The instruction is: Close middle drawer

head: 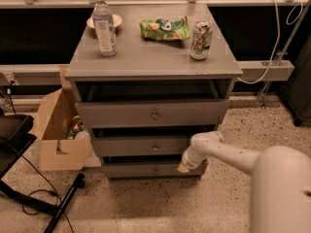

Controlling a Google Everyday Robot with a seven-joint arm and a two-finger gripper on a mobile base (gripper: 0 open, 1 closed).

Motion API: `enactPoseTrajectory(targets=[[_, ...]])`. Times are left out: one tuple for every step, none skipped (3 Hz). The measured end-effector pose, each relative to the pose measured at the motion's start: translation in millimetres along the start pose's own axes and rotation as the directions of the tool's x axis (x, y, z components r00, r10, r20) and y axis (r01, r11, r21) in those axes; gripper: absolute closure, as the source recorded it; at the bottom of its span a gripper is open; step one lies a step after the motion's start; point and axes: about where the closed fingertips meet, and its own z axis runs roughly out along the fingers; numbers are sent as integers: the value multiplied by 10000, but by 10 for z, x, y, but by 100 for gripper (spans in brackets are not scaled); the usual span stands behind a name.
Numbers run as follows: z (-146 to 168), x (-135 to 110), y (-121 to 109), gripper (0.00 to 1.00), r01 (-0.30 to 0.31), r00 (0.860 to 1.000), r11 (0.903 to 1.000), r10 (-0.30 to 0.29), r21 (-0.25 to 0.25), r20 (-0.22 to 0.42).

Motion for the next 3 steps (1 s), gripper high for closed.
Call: enactPoseTrajectory(targets=[[-978,269,60,100,293,9996,9920,-284,1224,-87],[-1911,450,450,100,829,9964,9750,-772,2064,-355],[-2895,512,1192,99,1667,9857,9305,-1487,3261,-795]])
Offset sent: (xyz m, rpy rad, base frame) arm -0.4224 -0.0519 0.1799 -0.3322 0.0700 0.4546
